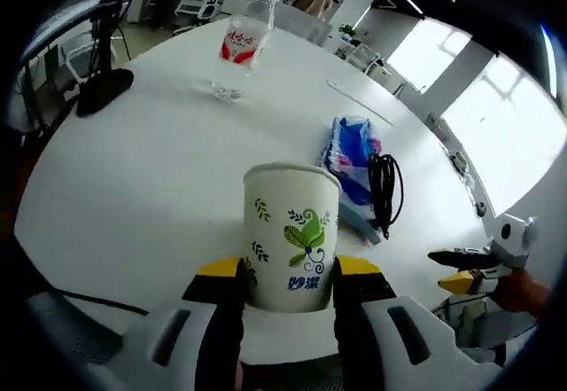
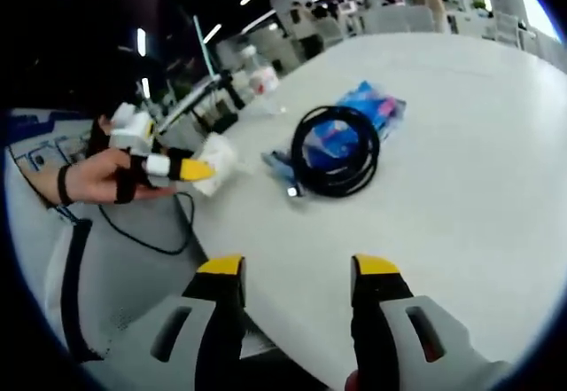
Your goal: Arrange the tabletop items into an orderly group along one side of the table until the central work area is clear of visible clutter.
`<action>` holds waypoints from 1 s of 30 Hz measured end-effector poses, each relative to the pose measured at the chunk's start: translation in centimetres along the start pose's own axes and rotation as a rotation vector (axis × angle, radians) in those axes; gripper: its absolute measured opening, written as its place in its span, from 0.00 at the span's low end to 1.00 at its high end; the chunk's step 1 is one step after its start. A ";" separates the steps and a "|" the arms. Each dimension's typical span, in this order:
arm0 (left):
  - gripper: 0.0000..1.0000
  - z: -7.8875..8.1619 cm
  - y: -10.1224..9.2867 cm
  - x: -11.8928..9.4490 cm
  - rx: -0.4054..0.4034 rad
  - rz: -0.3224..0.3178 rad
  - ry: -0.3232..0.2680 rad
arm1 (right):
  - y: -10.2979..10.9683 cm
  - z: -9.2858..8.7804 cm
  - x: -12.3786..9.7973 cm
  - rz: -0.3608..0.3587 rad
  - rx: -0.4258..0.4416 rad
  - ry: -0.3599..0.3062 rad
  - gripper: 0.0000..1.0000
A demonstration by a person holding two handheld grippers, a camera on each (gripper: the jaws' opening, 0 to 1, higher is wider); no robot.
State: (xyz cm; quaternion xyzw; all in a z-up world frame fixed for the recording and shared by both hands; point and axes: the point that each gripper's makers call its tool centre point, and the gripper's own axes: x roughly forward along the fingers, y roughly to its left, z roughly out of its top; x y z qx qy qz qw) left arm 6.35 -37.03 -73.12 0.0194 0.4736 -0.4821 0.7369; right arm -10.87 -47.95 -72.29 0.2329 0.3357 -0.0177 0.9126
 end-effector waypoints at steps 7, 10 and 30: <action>0.38 -0.7 -1.7 0.0 0.081 -0.039 0.030 | 0.8 1.2 0.4 0.030 -0.031 -0.009 0.45; 0.38 -0.8 -2.6 0.0 0.140 -0.057 0.040 | 1.1 1.9 0.5 0.042 -0.031 -0.025 0.45; 0.38 -2.1 -7.2 0.4 0.478 -0.155 0.101 | 2.8 5.4 0.5 0.138 0.001 -0.105 0.42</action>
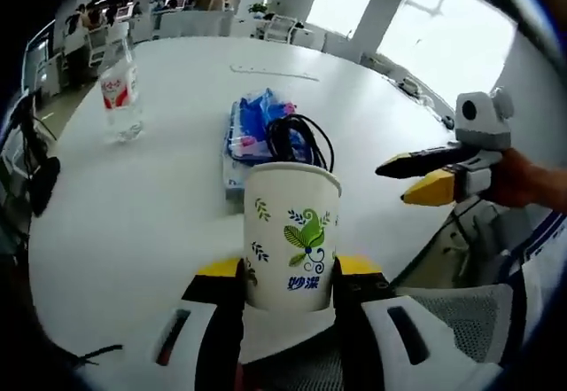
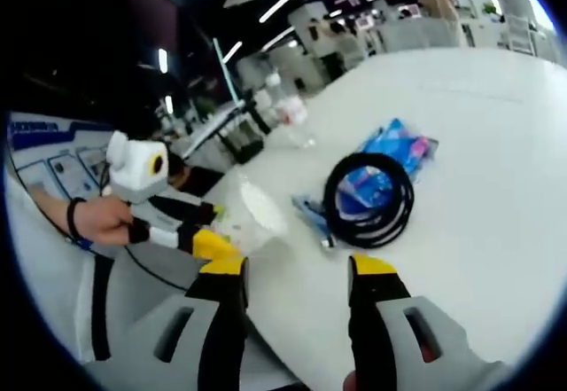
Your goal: Arrange the tabletop items into an orderly group along one side of the table until the central work area is clear of visible clutter.
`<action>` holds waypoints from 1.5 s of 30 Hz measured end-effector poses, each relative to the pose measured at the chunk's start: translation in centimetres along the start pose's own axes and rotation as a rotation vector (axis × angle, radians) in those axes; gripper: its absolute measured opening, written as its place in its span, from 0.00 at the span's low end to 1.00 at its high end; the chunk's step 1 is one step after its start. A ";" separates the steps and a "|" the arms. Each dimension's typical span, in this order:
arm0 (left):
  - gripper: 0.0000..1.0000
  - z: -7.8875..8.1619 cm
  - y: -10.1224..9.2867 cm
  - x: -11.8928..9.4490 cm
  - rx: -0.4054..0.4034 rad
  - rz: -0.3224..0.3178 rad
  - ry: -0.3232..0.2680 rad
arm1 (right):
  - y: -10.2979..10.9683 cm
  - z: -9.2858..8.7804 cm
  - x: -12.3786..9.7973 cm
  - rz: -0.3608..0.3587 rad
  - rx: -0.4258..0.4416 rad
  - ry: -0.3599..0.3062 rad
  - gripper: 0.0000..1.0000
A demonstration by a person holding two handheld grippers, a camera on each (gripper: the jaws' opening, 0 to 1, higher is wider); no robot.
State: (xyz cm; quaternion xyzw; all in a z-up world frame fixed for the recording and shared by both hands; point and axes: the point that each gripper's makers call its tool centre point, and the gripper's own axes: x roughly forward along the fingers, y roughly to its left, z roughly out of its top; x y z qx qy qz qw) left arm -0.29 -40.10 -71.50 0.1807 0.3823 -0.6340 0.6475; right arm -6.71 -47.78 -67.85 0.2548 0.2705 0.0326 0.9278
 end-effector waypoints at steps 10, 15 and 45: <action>0.38 0.1 -3.1 0.6 0.272 -0.064 0.052 | 3.0 -0.3 1.0 0.124 -0.036 0.035 0.41; 0.38 0.3 -4.2 0.7 0.319 -0.092 0.054 | 3.8 -0.6 1.1 0.157 -0.027 0.040 0.38; 0.38 0.9 -6.3 1.0 0.589 -0.182 0.078 | 5.9 -0.7 0.9 0.295 0.026 0.042 0.06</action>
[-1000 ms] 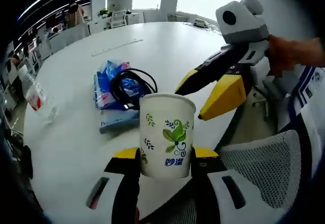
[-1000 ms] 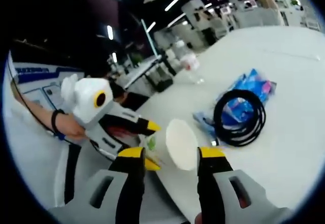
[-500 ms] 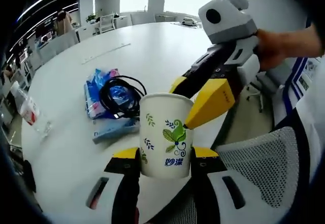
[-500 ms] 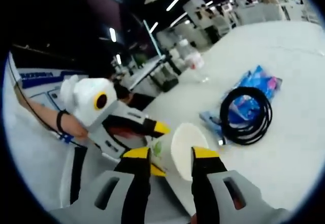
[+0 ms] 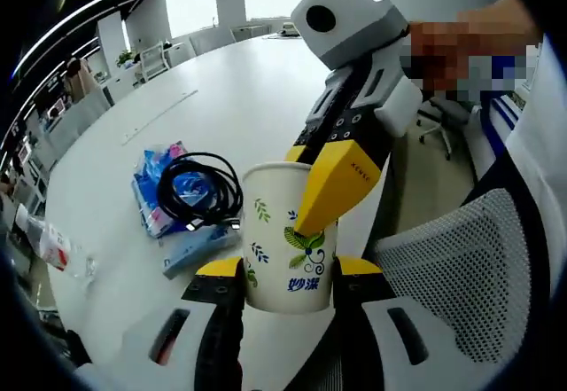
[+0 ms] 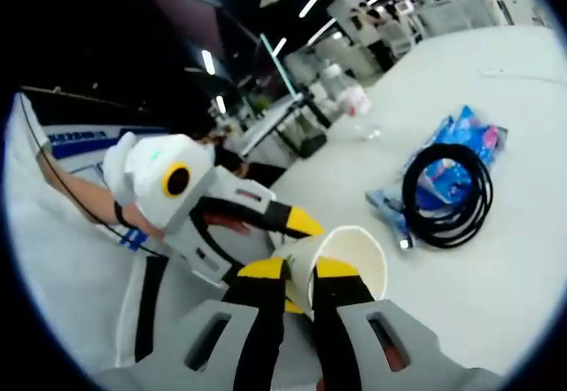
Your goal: Arrange the tabletop items into an orderly group along one side of the table until the central work area is clear of visible clutter.
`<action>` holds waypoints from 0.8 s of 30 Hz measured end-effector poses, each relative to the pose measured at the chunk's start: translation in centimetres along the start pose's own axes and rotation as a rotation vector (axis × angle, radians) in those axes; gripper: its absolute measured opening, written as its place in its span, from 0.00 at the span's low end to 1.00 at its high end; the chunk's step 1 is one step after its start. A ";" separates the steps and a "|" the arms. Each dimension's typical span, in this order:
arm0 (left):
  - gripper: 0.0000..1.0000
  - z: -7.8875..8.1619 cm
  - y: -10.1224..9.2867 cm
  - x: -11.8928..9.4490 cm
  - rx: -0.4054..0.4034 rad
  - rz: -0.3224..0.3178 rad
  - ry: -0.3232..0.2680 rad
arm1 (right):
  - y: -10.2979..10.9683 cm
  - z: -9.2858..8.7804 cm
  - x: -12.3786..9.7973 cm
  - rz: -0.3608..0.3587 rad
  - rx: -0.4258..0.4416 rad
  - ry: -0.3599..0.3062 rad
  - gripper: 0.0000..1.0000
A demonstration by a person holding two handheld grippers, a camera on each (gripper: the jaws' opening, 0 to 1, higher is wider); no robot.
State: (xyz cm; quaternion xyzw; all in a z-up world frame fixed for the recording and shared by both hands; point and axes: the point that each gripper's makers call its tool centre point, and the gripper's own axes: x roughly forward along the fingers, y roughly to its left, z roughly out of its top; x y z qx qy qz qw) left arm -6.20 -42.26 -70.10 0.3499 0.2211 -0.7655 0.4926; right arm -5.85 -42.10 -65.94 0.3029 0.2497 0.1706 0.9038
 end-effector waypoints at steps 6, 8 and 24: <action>0.38 0.1 0.2 0.3 -0.018 0.003 -0.006 | 0.2 0.5 0.0 0.003 -0.001 -0.025 0.01; 0.38 0.1 0.3 0.4 -0.025 0.007 -0.005 | 0.3 0.6 0.1 0.003 -0.002 -0.025 0.00; 0.37 -2.0 3.2 -0.9 -0.283 0.121 -0.061 | -1.5 1.9 -0.2 -0.070 0.008 -0.057 0.00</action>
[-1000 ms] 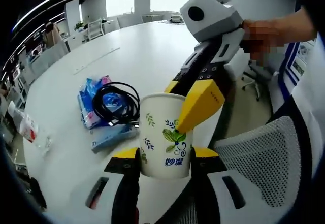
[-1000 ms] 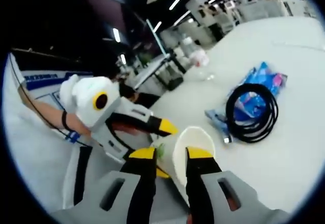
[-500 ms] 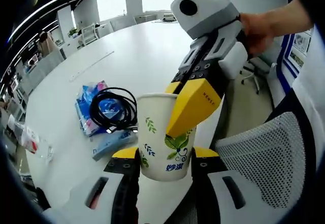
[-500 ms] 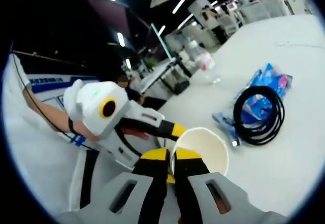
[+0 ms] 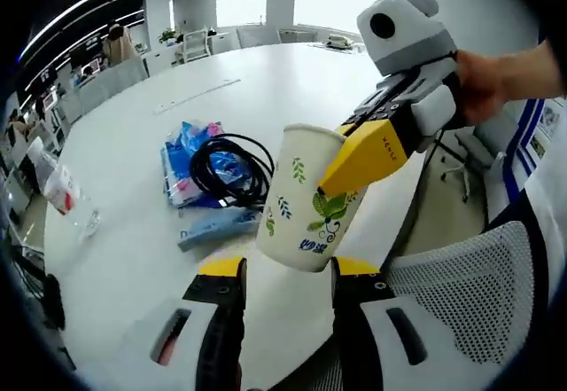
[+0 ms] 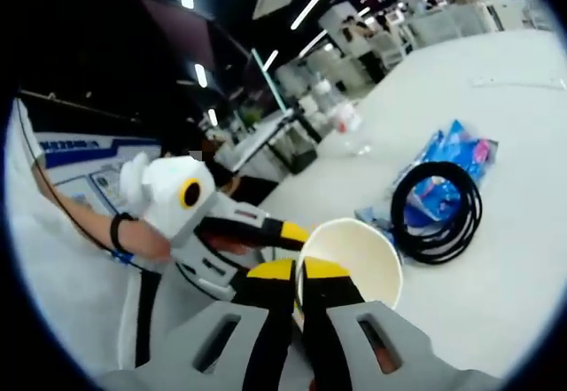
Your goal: Arrange the tabletop items into an orderly group along one side of the table until the central work area is clear of visible clutter.
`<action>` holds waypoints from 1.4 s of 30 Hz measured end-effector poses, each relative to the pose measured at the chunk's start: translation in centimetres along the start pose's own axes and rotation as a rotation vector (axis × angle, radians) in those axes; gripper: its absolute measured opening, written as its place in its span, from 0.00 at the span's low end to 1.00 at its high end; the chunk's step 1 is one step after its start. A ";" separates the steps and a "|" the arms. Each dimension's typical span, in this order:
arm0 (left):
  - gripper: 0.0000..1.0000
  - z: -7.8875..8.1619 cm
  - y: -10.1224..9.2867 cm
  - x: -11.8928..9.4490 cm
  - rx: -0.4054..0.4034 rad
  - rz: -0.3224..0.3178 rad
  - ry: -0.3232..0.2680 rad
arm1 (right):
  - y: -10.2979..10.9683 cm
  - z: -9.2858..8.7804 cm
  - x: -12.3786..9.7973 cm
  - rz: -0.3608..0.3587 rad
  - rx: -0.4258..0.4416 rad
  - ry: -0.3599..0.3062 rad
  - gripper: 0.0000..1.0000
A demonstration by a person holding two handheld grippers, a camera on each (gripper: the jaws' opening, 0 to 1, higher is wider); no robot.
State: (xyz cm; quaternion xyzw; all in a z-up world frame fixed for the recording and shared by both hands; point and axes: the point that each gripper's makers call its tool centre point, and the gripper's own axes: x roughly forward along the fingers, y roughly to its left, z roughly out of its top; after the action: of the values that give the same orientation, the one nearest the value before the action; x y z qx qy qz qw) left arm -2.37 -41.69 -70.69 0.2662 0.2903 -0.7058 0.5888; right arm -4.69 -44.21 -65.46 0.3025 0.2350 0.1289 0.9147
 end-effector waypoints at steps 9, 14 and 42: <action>0.36 -1.2 3.4 -1.8 -0.251 0.095 -0.077 | -1.2 1.2 0.1 -0.034 -0.002 -0.008 0.00; 0.36 -1.7 4.9 -2.6 -0.323 0.135 -0.104 | -1.2 1.9 0.8 -0.037 -0.019 -0.001 0.00; 0.37 -3.5 8.8 -5.7 -0.546 0.266 -0.221 | -0.5 5.5 6.8 0.003 -0.211 0.123 0.00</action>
State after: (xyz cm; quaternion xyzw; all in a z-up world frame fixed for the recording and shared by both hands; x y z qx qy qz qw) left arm 7.33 -36.50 -69.84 0.0556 0.3660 -0.5432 0.7536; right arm 4.01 -44.72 -64.23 0.1964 0.2754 0.1727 0.9251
